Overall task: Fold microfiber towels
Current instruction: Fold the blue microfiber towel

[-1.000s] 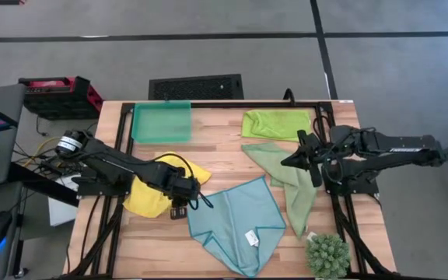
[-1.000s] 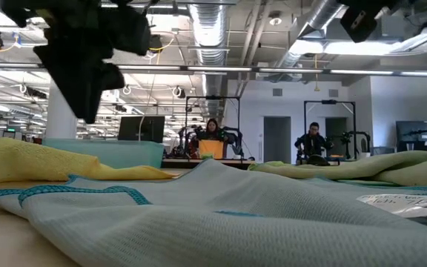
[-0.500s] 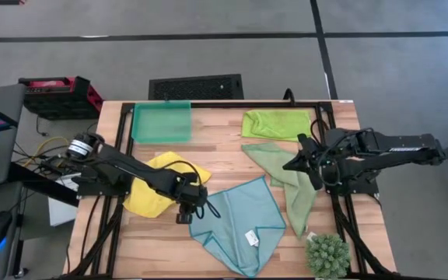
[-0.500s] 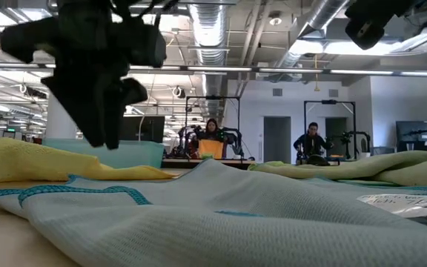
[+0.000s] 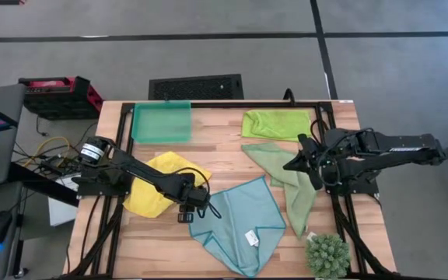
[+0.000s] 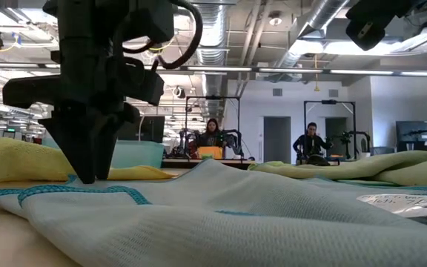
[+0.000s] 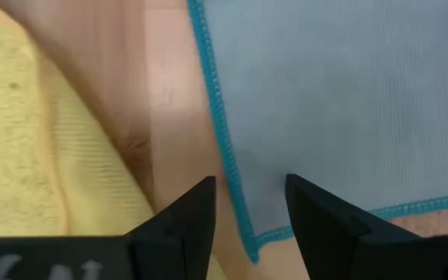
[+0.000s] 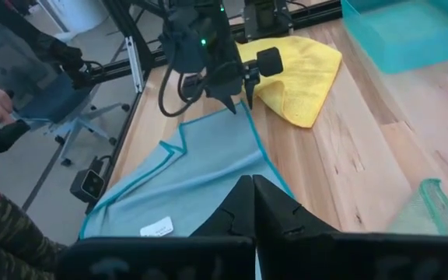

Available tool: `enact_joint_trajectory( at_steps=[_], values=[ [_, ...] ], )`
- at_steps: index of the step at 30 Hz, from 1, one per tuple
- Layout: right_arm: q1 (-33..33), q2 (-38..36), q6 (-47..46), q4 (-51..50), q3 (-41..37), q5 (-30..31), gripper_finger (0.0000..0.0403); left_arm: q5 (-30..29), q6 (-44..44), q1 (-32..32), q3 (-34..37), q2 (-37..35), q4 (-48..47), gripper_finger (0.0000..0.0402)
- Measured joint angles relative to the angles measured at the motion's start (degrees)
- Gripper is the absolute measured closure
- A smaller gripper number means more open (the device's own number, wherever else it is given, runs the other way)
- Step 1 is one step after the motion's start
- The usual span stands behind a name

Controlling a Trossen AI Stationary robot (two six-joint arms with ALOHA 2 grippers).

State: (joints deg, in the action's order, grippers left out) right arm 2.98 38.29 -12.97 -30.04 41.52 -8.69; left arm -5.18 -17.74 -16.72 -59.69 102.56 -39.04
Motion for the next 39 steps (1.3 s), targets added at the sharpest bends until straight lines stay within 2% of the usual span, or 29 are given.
enact_joint_trajectory(
  at_steps=[11, 14, 20, 26, 30, 39],
  values=[
    [0.0, 0.0, -0.1, 0.0, 0.0, -0.2, 0.0386, 5.8, -0.2, 0.3, -0.6, 3.6, -0.9, 0.0263],
    [0.0, 0.0, -0.1, 0.0, 0.0, -0.2, 0.0382, 6.3, -0.4, 0.5, -0.6, 3.8, -0.9, 0.0295],
    [0.0, 0.0, -0.5, 0.0, 0.0, -0.2, 0.0374, 8.9, -0.1, 1.8, -1.4, 3.8, -1.5, 0.0391],
    [-0.2, 0.0, -0.6, 0.1, 0.0, -0.2, 0.0380, 11.8, 0.0, 4.6, -2.6, 1.4, -2.4, 0.0400],
    [0.4, 1.7, -0.7, 0.8, 0.0, -0.3, 0.0384, 13.8, 1.2, 7.7, -3.1, -4.0, -2.6, 0.0401],
    [-0.5, 13.5, -3.6, 3.3, 0.0, 0.0, 0.0348, 11.4, 0.9, 9.9, -3.1, -12.0, -8.1, 0.0401]
  ],
)
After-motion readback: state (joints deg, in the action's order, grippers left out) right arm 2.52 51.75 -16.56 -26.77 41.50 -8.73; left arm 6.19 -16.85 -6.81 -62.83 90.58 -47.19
